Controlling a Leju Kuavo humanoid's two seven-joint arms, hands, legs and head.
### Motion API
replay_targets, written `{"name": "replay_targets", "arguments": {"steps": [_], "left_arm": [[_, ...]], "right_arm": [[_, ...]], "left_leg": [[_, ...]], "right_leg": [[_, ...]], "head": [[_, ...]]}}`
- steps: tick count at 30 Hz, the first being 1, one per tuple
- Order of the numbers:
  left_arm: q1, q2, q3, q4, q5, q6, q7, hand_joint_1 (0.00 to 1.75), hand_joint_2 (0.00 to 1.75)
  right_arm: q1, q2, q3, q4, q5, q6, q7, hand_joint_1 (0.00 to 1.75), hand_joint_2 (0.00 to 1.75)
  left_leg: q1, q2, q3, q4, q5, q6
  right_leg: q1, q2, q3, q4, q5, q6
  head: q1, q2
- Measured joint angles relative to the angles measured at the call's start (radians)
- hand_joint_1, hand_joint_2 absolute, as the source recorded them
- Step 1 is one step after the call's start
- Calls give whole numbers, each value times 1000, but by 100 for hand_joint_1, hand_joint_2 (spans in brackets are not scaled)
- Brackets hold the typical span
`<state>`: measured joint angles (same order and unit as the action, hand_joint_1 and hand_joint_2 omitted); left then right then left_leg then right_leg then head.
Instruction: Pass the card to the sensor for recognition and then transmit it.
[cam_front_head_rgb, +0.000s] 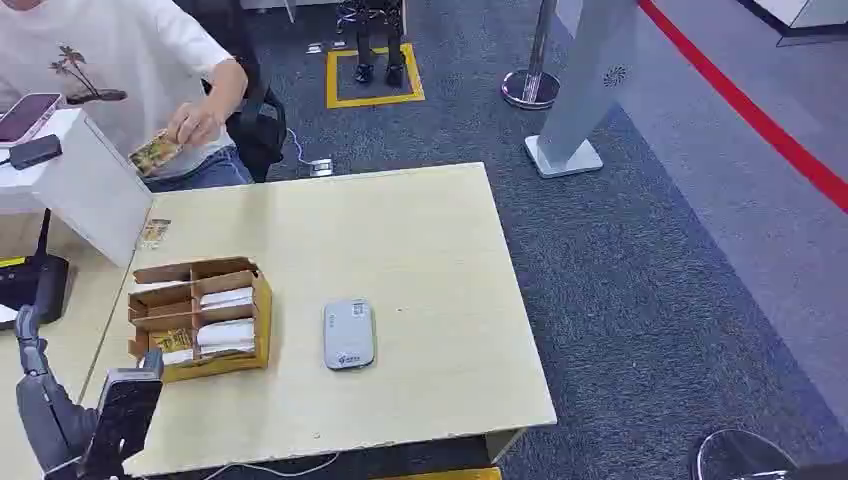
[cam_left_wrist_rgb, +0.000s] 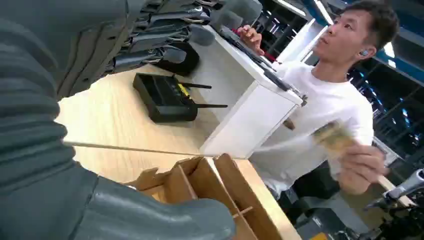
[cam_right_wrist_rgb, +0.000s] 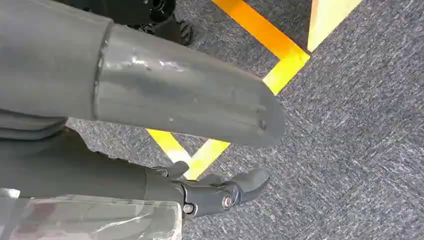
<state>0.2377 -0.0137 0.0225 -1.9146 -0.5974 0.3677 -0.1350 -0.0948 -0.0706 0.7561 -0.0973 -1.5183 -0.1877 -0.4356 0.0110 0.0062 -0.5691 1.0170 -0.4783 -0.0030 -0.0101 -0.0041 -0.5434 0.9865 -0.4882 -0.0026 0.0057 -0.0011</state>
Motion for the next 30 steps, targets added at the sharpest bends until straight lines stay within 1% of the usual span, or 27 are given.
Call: {"name": "replay_targets", "arguments": {"steps": [5, 14, 16, 19, 22, 23, 29, 30], "left_arm": [[17, -4, 0, 9, -29, 3, 0, 0, 175], [26, -10, 0, 10, -32, -2, 7, 0, 175], [28, -9, 0, 11, -59, -4, 14, 0, 175], [27, -1, 0, 11, -139, -3, 46, 0, 175], [24, 33, 0, 11, -251, -28, 122, 0, 175], [23, 40, 0, 11, -266, -38, 134, 0, 175], [23, 42, 0, 11, -271, -41, 138, 0, 175], [18, 66, 2, 11, -306, -71, 169, 0, 175]], "right_arm": [[-1, 0, 0, 0, 0, 3, -1, 0, 0], [-3, 0, 0, -1, 0, 9, 6, 0, 0], [-3, 0, 1, -1, 0, 9, 8, 0, 0], [-4, 0, 4, -1, 0, 10, 15, 0, 0], [-5, 0, 23, -1, 0, 9, 29, 0, 0], [-5, 0, 27, -1, 0, 9, 32, 0, 0], [-5, 0, 28, -1, 0, 9, 34, 0, 0], [-5, 0, 36, -1, 0, 6, 42, 0, 0]], "left_leg": [[0, 0, 0, 0, 0, 0], [0, 0, 0, 0, 0, 0], [0, 0, 0, 0, 0, 0], [0, 0, 0, 0, 0, 0], [0, 0, 0, 0, 0, 0], [0, 0, 0, 0, 0, 0], [0, 0, 0, 0, 0, 0], [1, 0, 0, 0, 0, -1]], "right_leg": [[0, 0, 0, 0, 0, 0], [0, 0, 0, 0, 0, 0], [0, 0, 0, 0, 0, 0], [0, 0, 0, 0, 0, 0], [0, 0, 0, 0, 0, 0], [0, 0, 0, 0, 0, 0], [0, 0, 0, 0, 0, 0], [0, 0, 0, 0, 0, 0]], "head": [[0, 0], [0, 0], [0, 0], [0, 0], [0, 0], [0, 0], [0, 0], [0, 0]]}}
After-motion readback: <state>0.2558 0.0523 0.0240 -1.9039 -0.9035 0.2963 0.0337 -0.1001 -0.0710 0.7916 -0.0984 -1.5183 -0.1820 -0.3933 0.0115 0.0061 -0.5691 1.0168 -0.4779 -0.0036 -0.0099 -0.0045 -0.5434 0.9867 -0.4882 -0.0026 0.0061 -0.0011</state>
